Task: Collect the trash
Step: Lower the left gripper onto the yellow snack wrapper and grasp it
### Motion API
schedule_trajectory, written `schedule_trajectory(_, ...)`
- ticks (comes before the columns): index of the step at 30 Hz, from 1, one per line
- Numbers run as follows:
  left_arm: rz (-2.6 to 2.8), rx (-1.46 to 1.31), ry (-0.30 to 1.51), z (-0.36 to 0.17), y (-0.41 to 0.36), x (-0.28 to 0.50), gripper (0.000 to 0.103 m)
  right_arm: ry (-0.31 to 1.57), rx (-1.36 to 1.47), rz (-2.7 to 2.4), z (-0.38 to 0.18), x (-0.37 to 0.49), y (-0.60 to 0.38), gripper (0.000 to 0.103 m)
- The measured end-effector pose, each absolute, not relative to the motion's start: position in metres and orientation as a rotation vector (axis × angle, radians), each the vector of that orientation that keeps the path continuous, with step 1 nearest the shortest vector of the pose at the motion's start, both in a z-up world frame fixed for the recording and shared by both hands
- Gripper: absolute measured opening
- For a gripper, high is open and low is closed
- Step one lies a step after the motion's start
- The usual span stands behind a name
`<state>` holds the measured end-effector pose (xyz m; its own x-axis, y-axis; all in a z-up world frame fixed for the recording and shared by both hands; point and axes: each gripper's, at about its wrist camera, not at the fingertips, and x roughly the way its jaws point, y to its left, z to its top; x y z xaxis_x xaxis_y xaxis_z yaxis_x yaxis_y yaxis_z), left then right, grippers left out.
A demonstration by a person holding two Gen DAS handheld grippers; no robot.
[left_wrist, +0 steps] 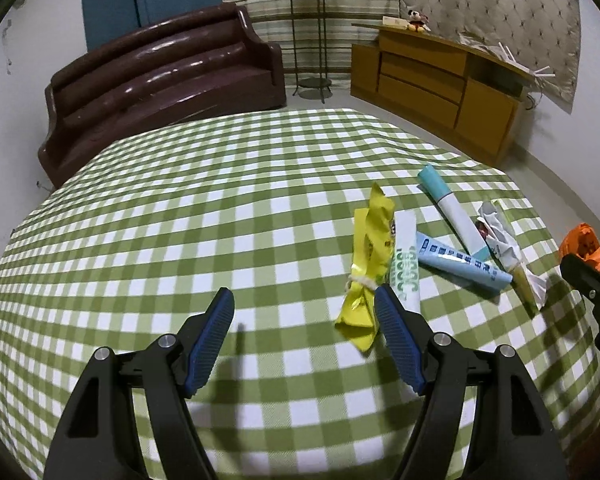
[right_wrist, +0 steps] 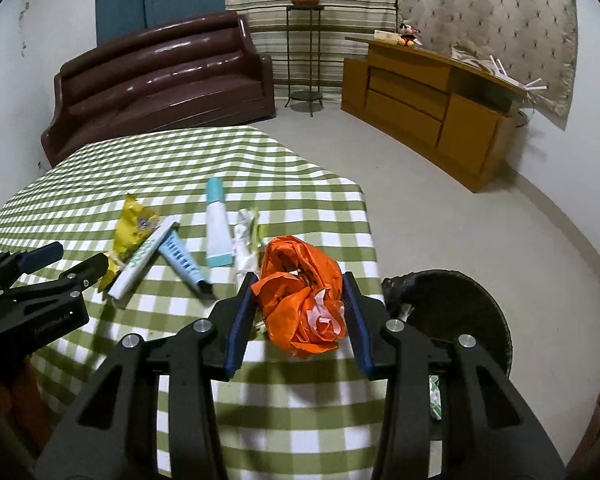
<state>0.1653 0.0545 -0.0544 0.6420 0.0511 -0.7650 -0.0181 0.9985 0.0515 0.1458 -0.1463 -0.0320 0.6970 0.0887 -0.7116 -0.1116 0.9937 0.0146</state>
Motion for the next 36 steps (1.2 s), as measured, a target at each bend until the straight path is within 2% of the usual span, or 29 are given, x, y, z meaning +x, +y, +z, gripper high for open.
schedule_trajectory(17, -0.037, 0.075, 0.888, -0.053, 0.038, 0.205, 0.071, 0.809, -0.011, 0.118, -0.039, 0.155, -0.153, 0.041)
schedule_trajectory(26, -0.065, 0.021, 0.924, -0.060, 0.046, 0.213, 0.053, 0.811, -0.011, 0.119, -0.041, 0.158, -0.153, 0.041)
schedule_trajectory(31, -0.079, 0.045, 0.926, -0.064, 0.045, 0.213, 0.051, 0.812, -0.010, 0.118, -0.041, 0.158, -0.153, 0.041)
schedule_trajectory(36, -0.076, 0.085, 0.908, -0.066, 0.038, 0.209, 0.033, 0.811, -0.010, 0.119, -0.041, 0.158, -0.154, 0.041)
